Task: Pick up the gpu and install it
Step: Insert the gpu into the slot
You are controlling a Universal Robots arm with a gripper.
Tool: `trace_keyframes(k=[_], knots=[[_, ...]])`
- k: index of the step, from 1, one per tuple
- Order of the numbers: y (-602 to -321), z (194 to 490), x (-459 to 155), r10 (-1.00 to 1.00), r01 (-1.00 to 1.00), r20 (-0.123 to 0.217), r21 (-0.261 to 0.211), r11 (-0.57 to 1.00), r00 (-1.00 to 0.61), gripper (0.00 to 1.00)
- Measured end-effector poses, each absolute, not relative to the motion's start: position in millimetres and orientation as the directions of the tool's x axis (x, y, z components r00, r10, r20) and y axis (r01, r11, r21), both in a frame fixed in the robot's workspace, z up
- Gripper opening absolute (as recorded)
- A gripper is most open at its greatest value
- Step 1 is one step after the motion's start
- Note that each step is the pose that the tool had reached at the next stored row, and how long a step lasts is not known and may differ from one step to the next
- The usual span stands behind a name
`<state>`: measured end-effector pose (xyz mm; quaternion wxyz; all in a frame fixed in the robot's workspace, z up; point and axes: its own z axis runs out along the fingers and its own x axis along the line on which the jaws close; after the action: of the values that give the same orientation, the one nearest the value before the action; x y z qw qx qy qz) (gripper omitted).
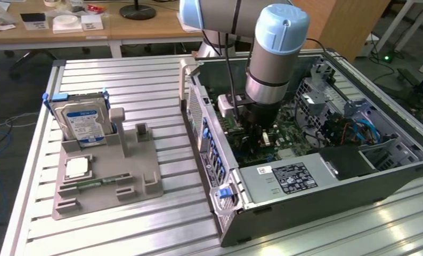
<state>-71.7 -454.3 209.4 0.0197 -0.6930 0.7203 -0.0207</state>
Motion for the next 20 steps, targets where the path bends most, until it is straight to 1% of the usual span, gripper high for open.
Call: trace_keyframes(k=[1, 2, 20], knots=[[-454, 210, -72, -0.999, -0.998, 0.0, -0.057, 0.038, -0.038, 0.34], [-454, 210, -72, -0.999, -0.998, 0.0, -0.059, 0.038, -0.038, 0.42], [-454, 267, -72, -0.999, -0.995, -0.001, -0.09, 0.038, -0.038, 0.42]])
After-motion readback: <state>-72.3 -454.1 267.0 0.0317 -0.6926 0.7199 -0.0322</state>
